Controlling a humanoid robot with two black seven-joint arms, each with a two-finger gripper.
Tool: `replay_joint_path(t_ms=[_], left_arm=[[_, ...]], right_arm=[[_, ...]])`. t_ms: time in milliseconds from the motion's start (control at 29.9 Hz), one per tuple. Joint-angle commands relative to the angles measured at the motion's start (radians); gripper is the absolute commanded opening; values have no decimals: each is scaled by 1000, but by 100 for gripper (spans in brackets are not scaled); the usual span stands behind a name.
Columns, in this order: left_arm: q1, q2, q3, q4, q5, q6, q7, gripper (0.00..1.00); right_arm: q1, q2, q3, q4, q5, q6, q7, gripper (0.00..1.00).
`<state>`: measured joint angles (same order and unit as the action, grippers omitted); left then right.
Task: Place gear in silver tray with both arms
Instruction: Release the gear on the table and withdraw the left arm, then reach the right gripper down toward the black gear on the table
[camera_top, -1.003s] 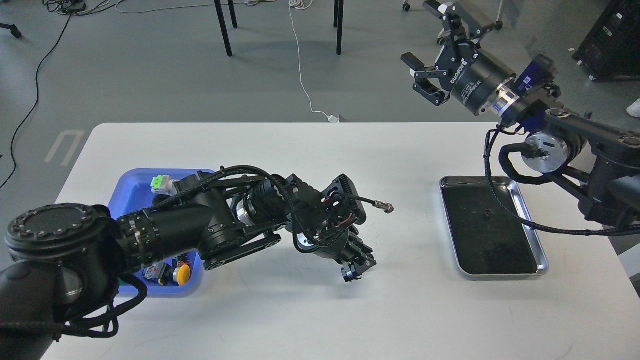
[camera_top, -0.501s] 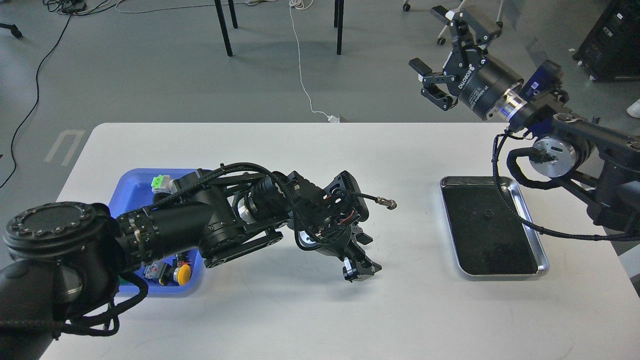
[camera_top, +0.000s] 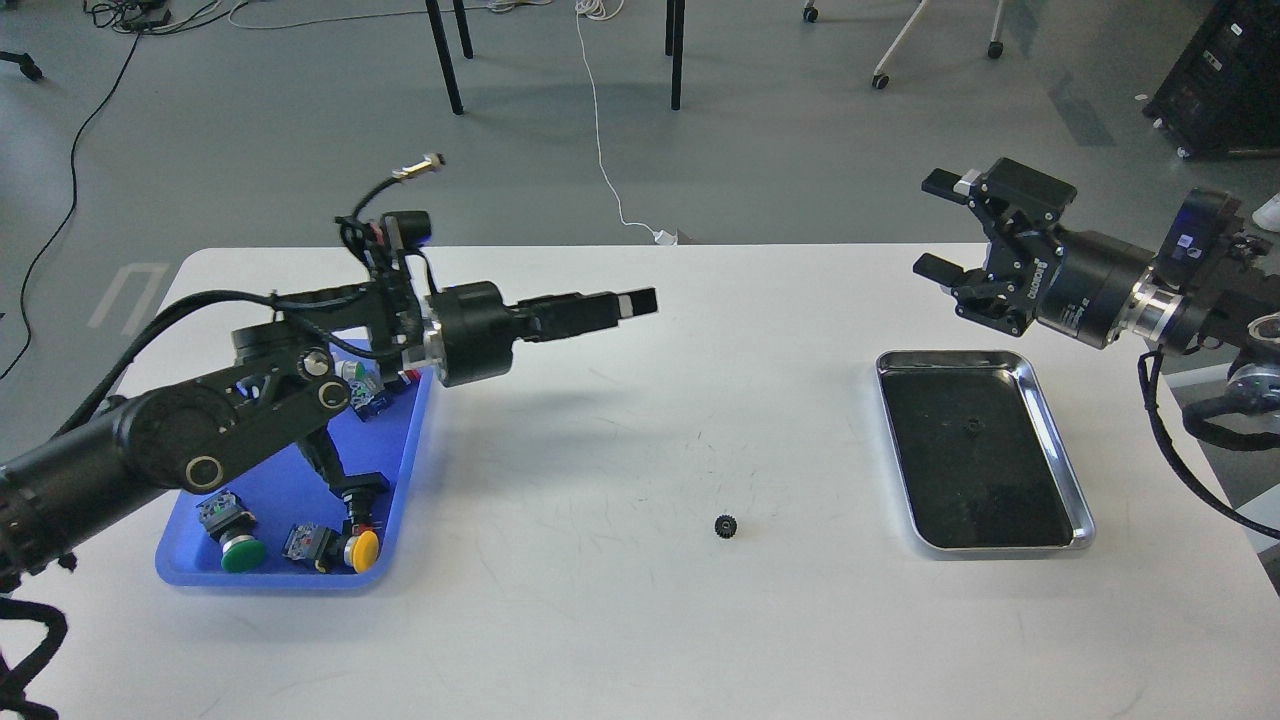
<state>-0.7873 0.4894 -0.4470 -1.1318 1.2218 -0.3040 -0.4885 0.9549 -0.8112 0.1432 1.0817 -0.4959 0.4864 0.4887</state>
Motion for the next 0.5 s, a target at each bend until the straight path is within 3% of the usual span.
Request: replay_joint_path(t_ms=[0, 201, 368, 468], left_arm=[[158, 70, -160, -74, -287, 0, 0, 97], [402, 20, -435, -155, -410, -4, 0, 97], [425, -6, -478, -152, -429, -3, 0, 97], [425, -3, -487, -152, -450, -3, 0, 97]], right_arm=[[13, 0, 1, 10, -247, 2, 0, 99], [106, 47, -55, 56, -679, 2, 0, 99], [304, 151, -310, 60, -878, -3, 0, 99], [401, 231, -445, 61, -958, -89, 0, 99]])
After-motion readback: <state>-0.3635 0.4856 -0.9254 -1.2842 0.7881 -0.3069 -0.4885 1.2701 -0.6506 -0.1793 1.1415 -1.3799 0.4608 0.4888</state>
